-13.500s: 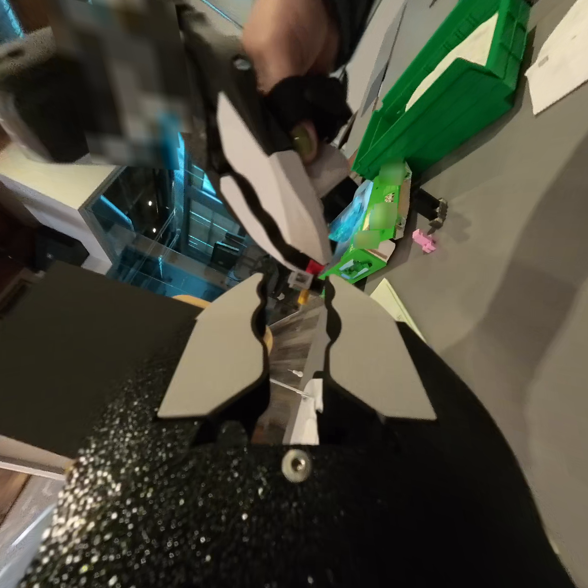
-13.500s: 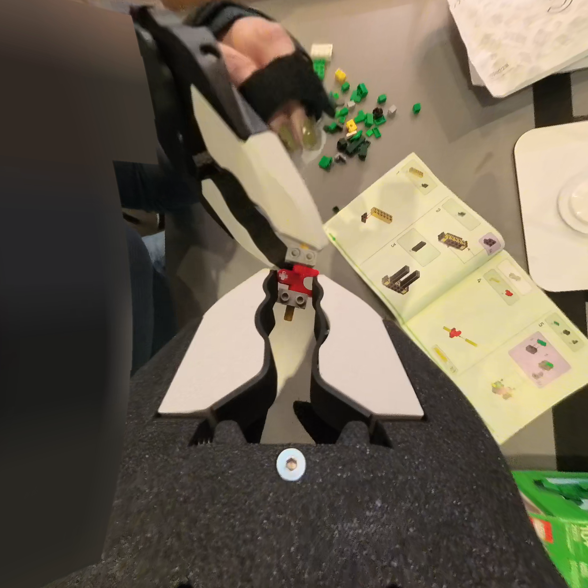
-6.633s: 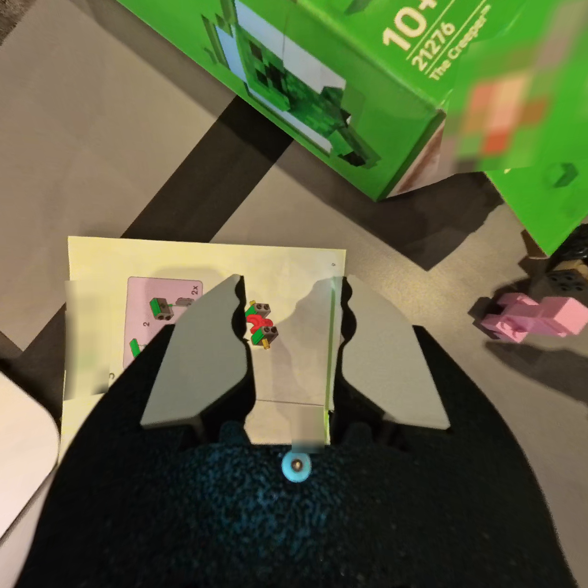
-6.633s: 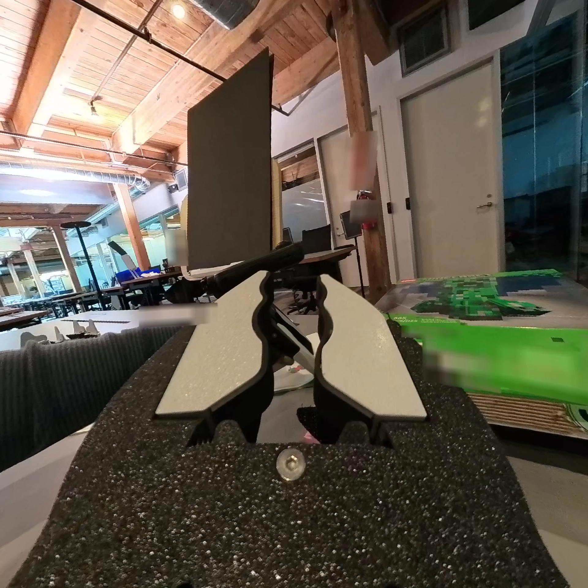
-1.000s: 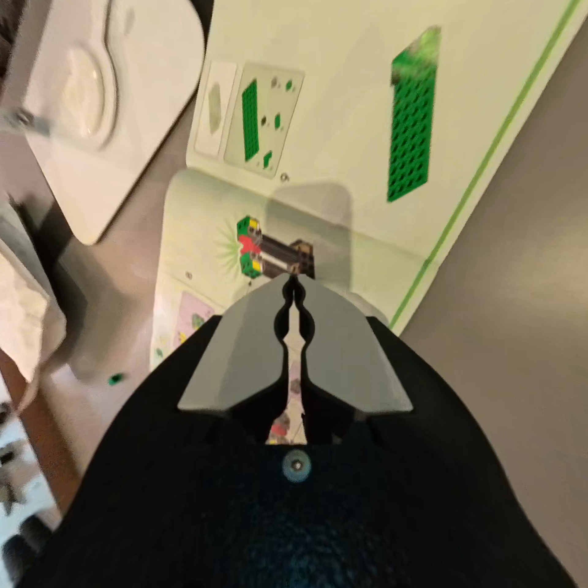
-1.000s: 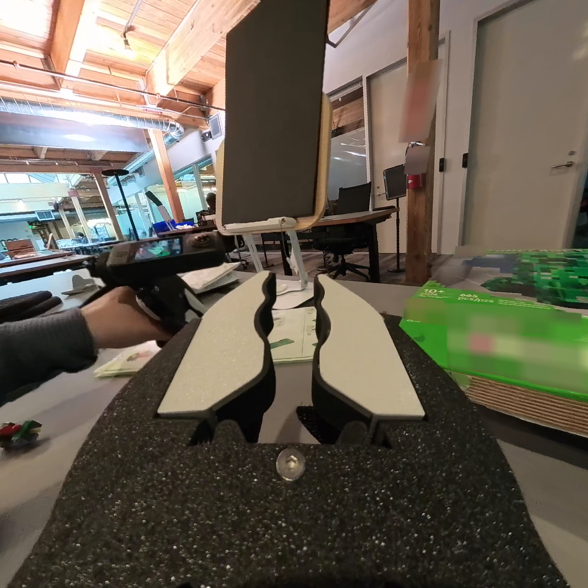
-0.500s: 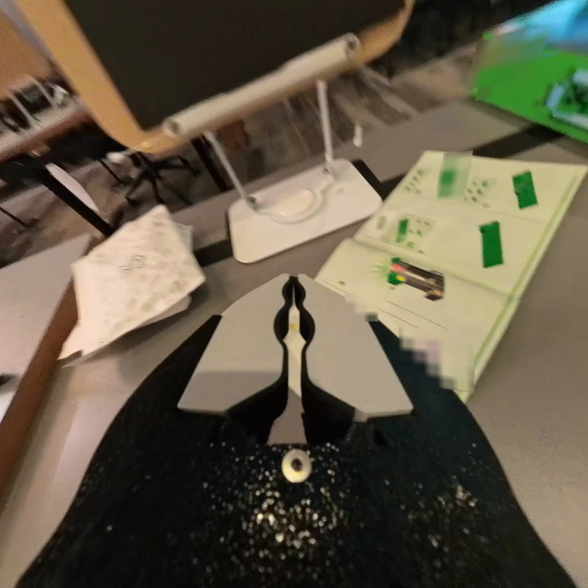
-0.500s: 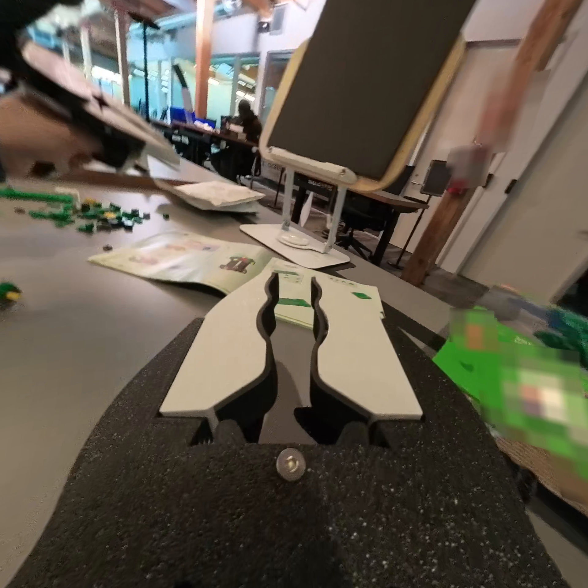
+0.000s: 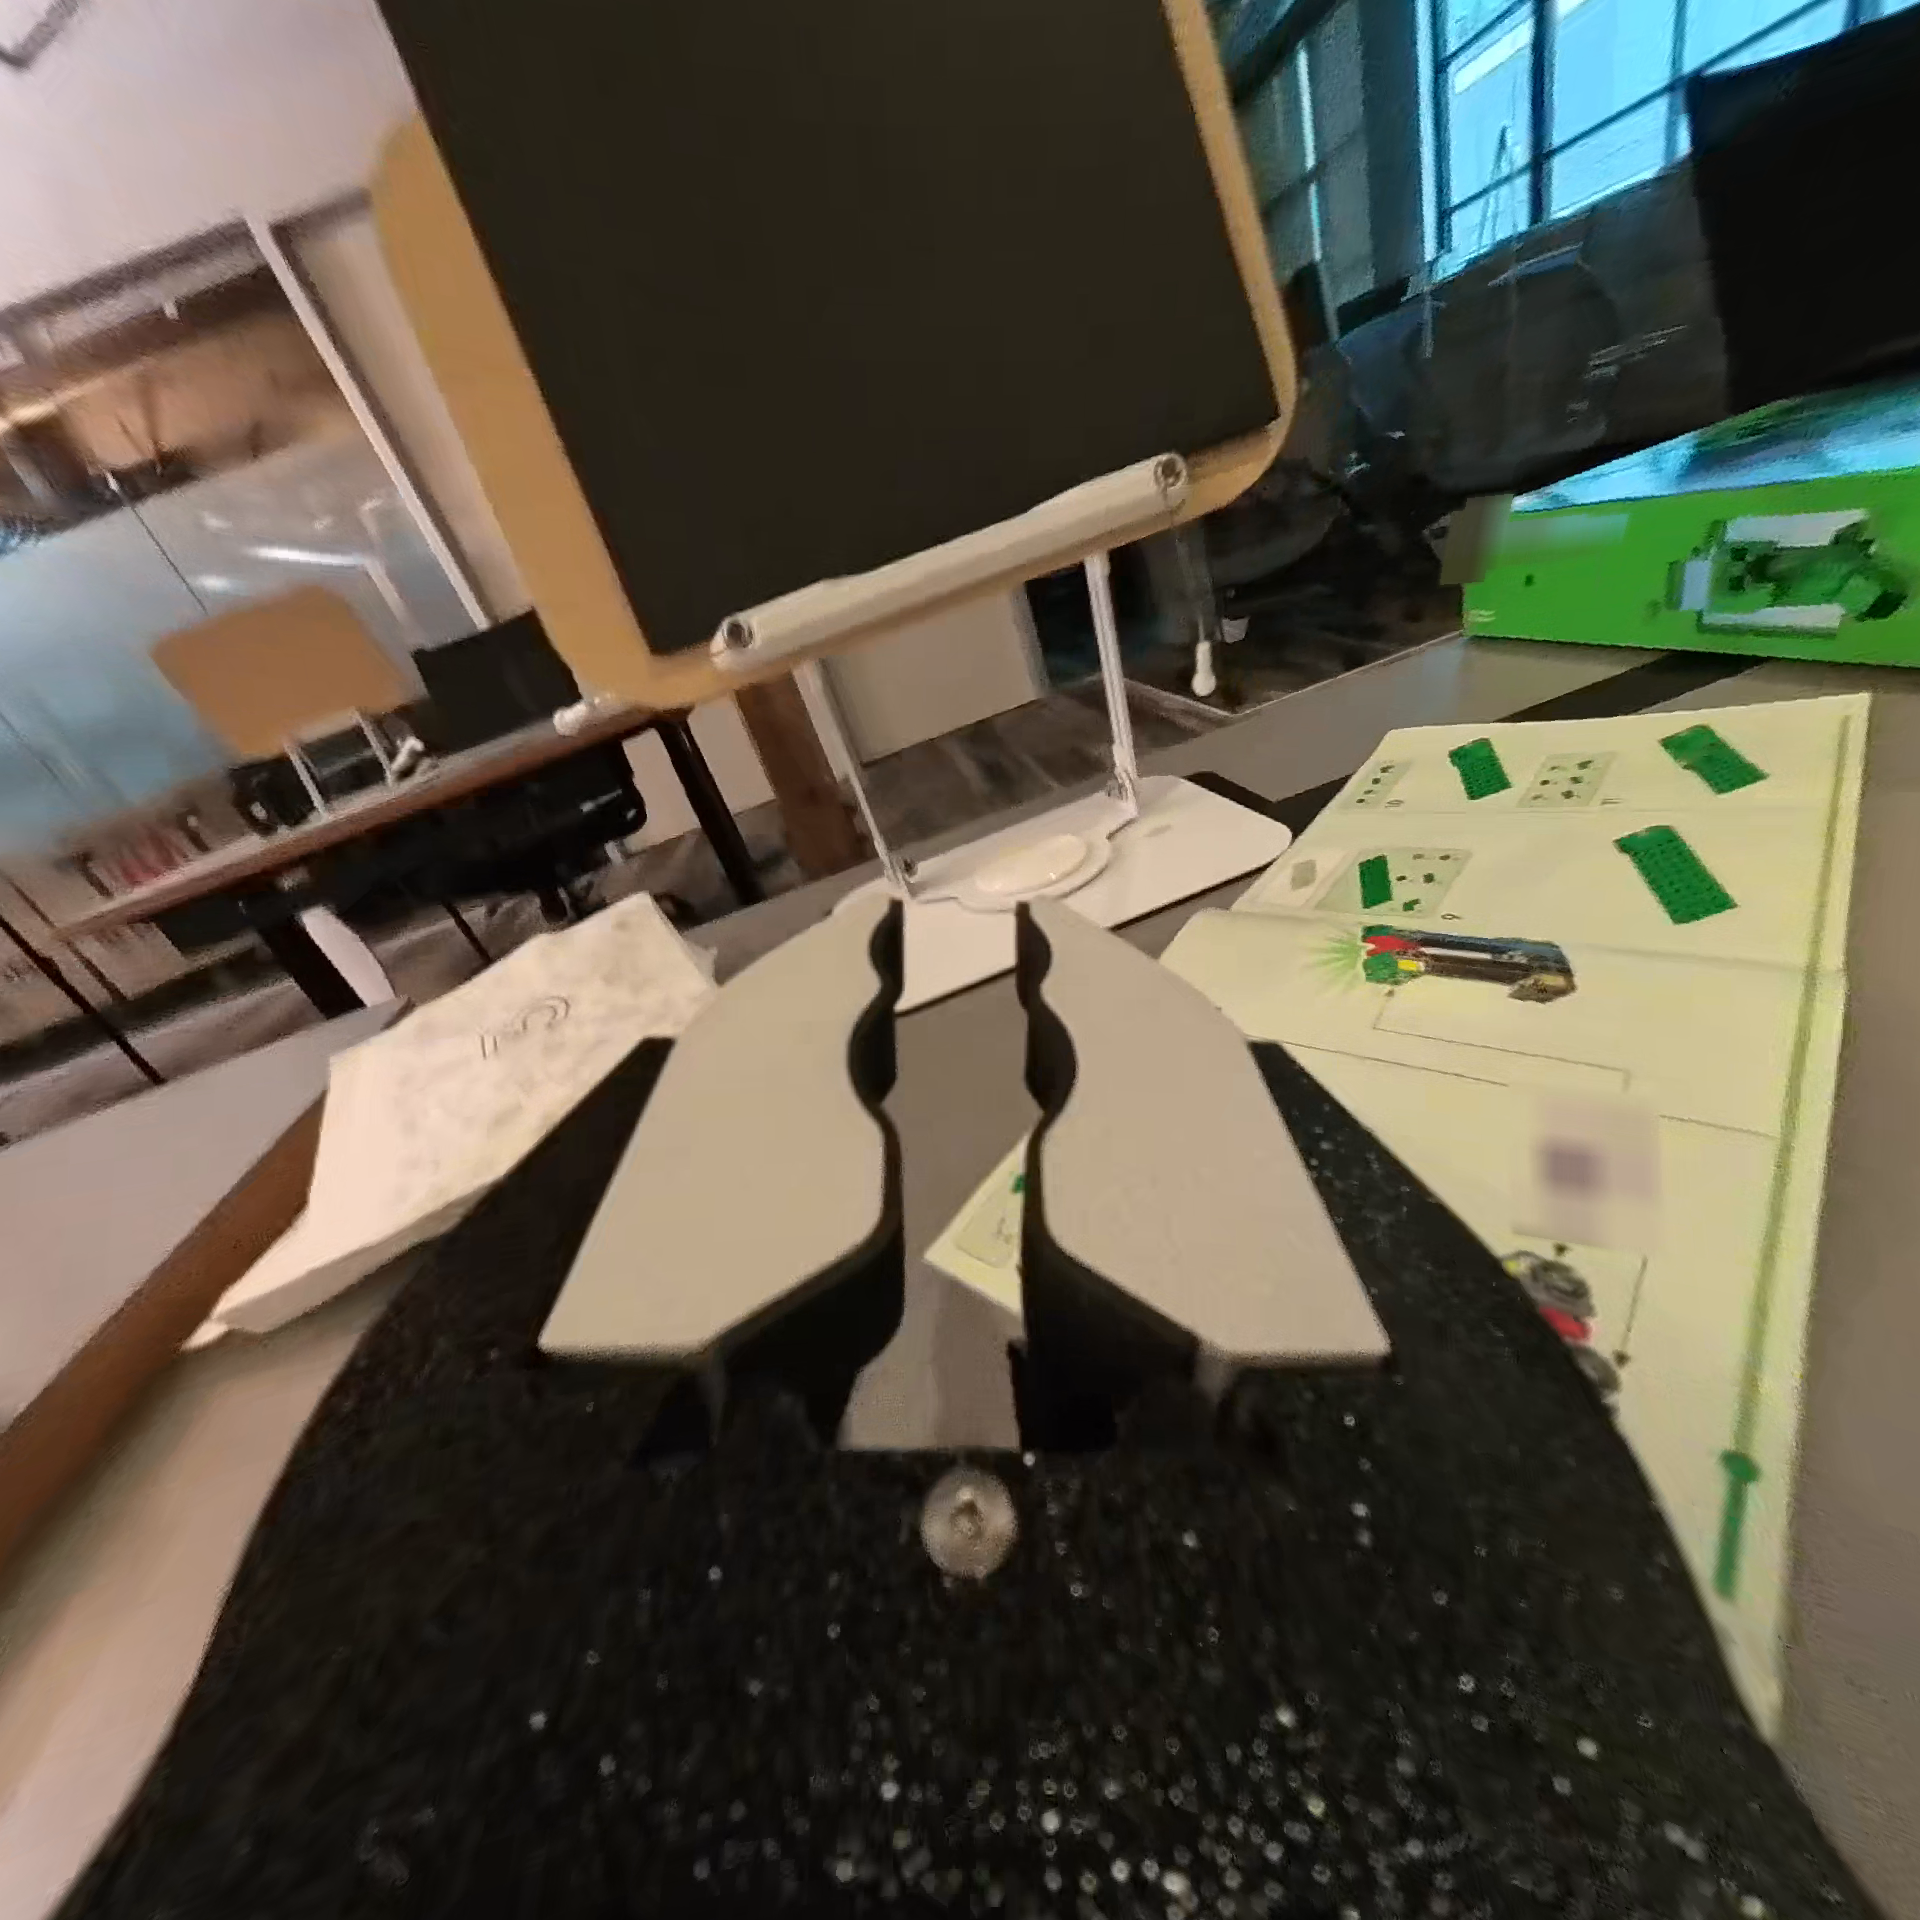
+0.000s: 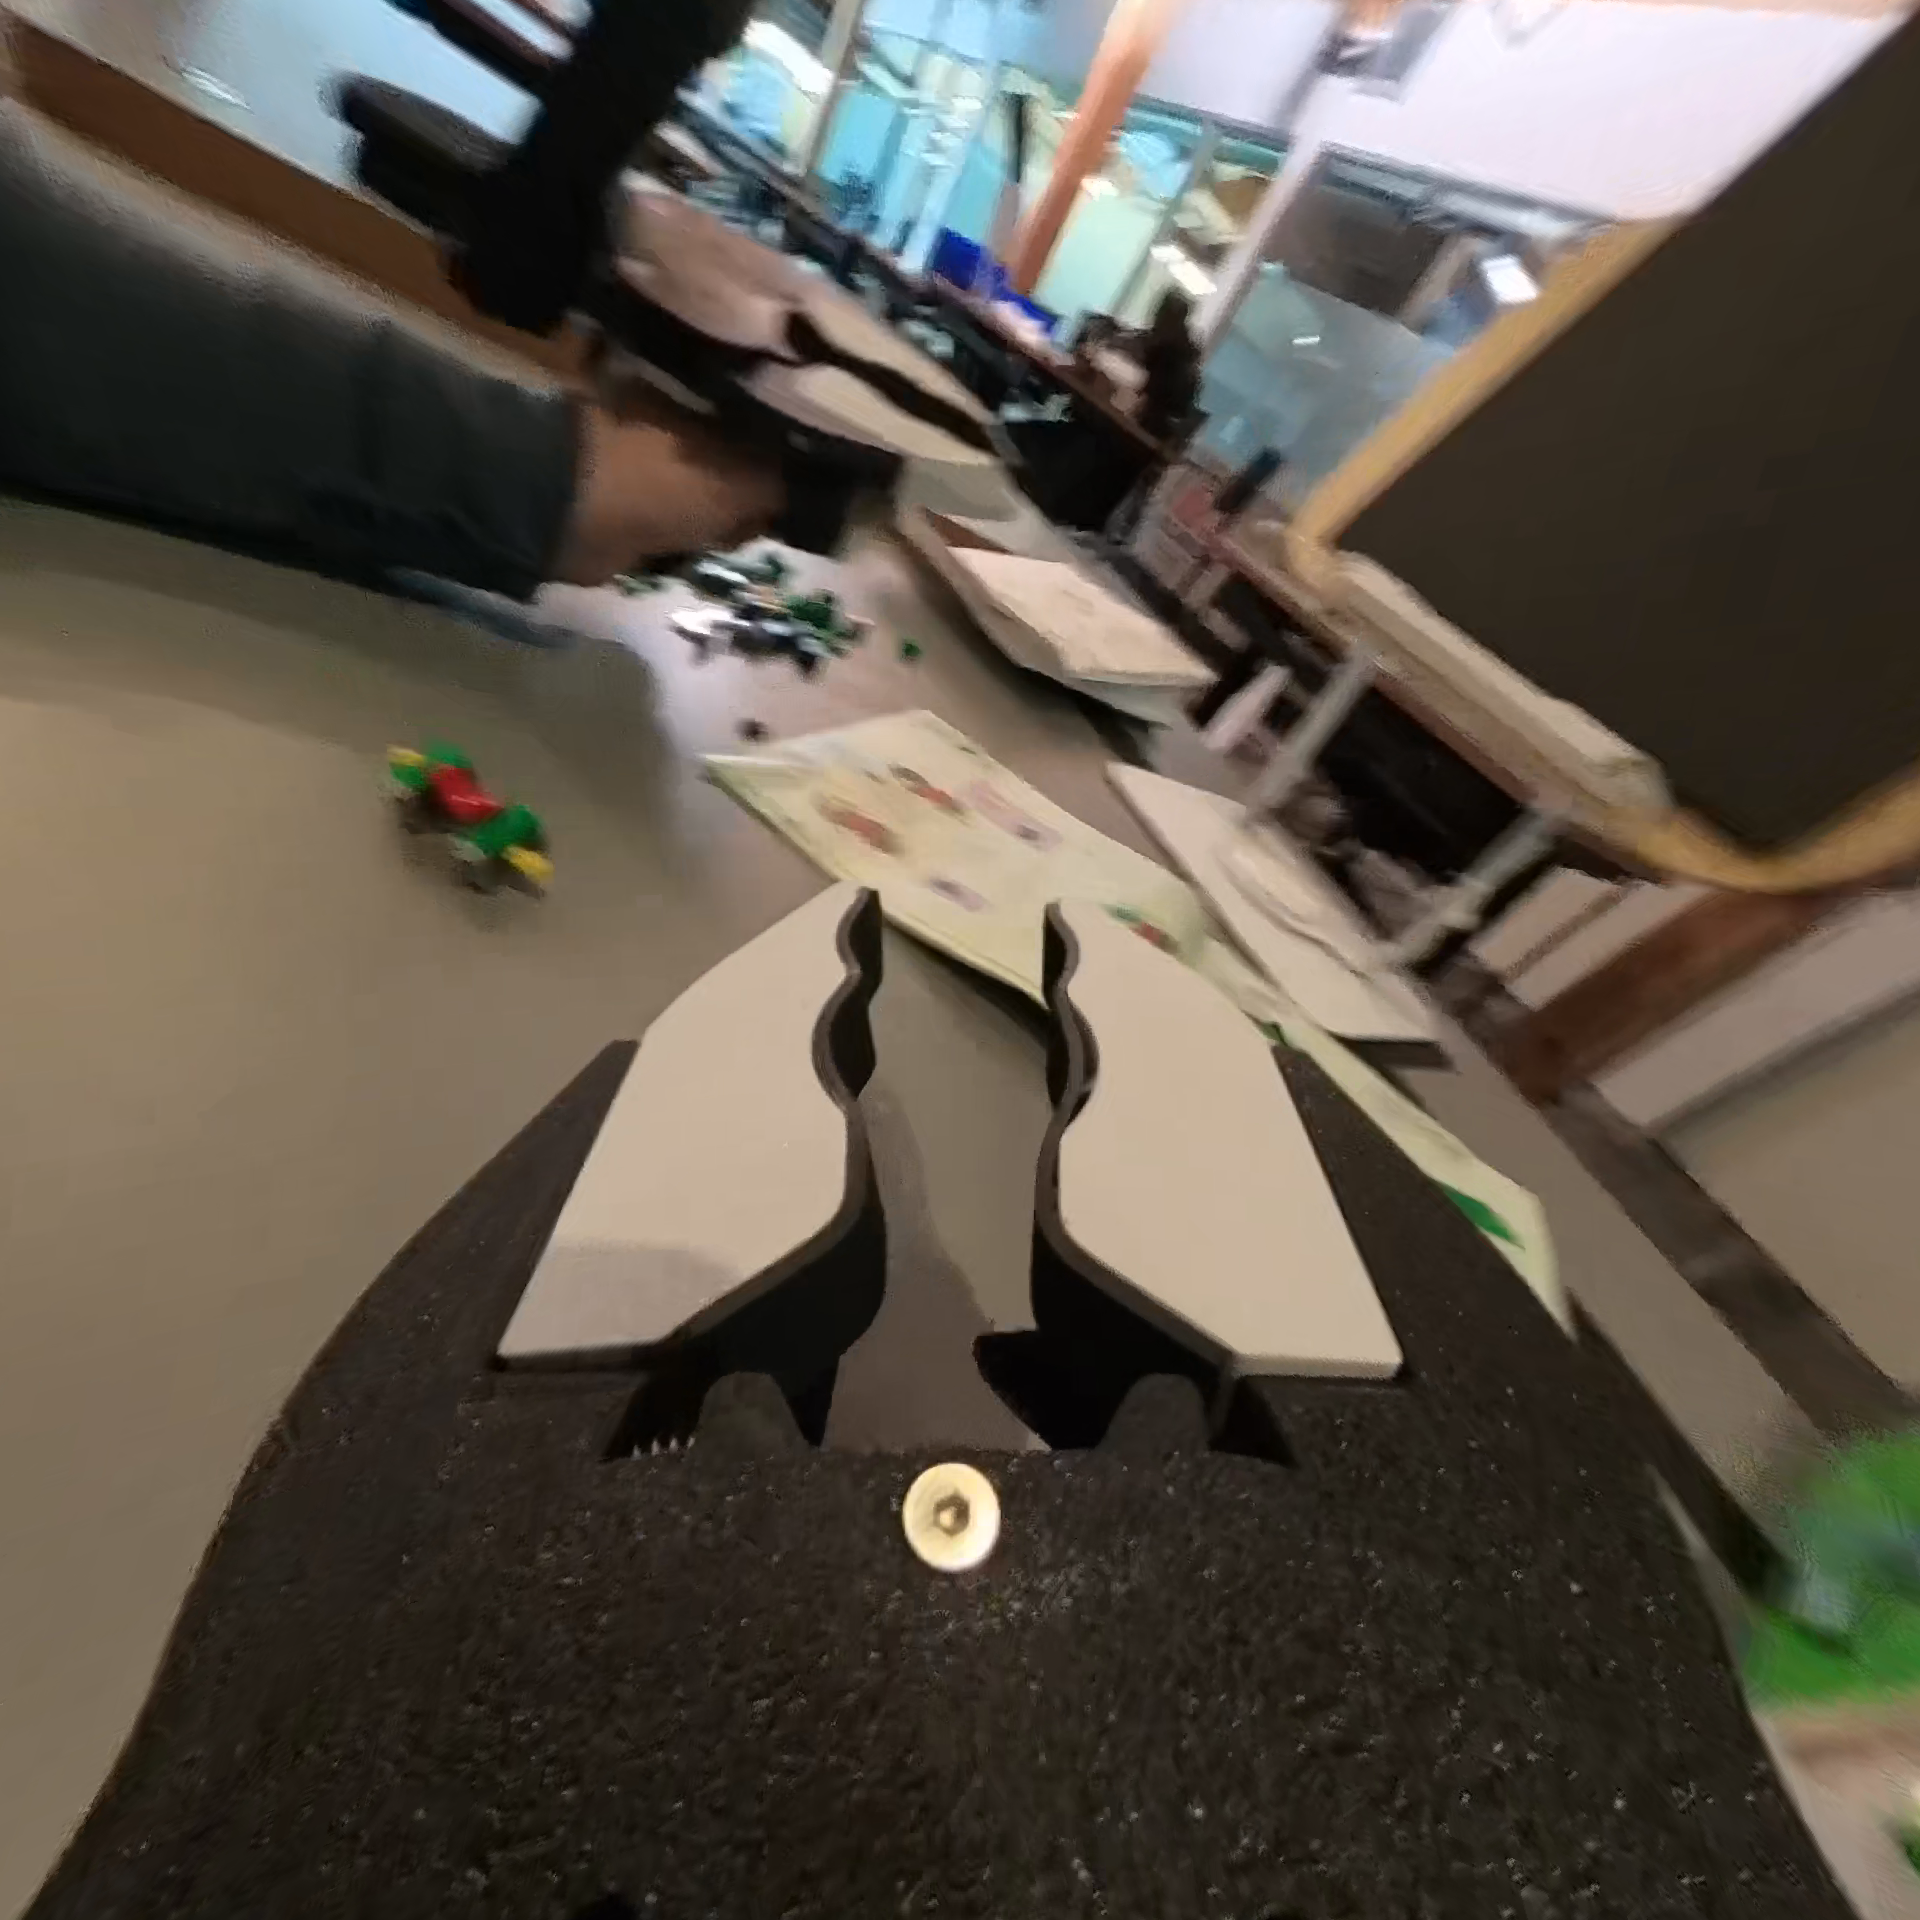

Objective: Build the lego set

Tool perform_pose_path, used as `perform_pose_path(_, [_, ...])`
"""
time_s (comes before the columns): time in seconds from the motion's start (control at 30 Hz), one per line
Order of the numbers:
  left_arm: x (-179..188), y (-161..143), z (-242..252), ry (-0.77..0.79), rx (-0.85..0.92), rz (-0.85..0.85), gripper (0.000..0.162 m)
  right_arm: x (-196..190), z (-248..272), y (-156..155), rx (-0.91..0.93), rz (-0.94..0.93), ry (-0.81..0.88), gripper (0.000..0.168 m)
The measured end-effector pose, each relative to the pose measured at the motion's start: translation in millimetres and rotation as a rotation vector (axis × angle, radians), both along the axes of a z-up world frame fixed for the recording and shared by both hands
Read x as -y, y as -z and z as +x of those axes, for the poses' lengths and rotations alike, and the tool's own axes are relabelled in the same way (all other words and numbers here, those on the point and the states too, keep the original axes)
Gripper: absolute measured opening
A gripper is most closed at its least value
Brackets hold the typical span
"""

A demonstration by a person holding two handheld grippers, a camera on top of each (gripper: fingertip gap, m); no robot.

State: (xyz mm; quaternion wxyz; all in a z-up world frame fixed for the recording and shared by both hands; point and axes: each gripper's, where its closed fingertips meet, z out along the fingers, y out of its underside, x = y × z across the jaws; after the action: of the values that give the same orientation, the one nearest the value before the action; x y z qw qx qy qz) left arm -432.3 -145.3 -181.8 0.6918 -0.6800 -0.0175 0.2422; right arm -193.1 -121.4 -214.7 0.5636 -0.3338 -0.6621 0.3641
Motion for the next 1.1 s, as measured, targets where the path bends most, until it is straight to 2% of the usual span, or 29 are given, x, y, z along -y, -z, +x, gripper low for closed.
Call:
perform_pose_path(0.13, [4, 6, -7, 0.049, 0.046, 0.015, 0.02, 54, -18, 22, 0.228, -0.097, -0.239, 0.043])
perform_pose_path(0.23, [11, 9, -18, 0.064, 0.13, 0.056, 0.02, 75, -26, 26, 0.303, -0.183, -0.327, 0.048])
perform_pose_path(0.47, [25, 0, -16, 0.114, 0.164, 0.14, 0.019, 89, -35, 25, 0.302, -0.265, -0.365, 0.049])
perform_pose_path(0.7, [32, -5, -21, 0.096, 0.157, 0.181, 0.017, 84, -31, 16, 0.233, -0.34, -0.368, 0.046])
perform_pose_path(1.0, [29, -6, -14, 0.13, 0.136, 0.177, 0.012, 92, -22, 42, 0.441, -0.307, -0.39, 0.035])
perform_pose_path(1.1, [21, -4, 3, 0.2, 0.068, 0.132, 0.001, 93, -23, 46, 0.466, -0.282, -0.38, 0.034])
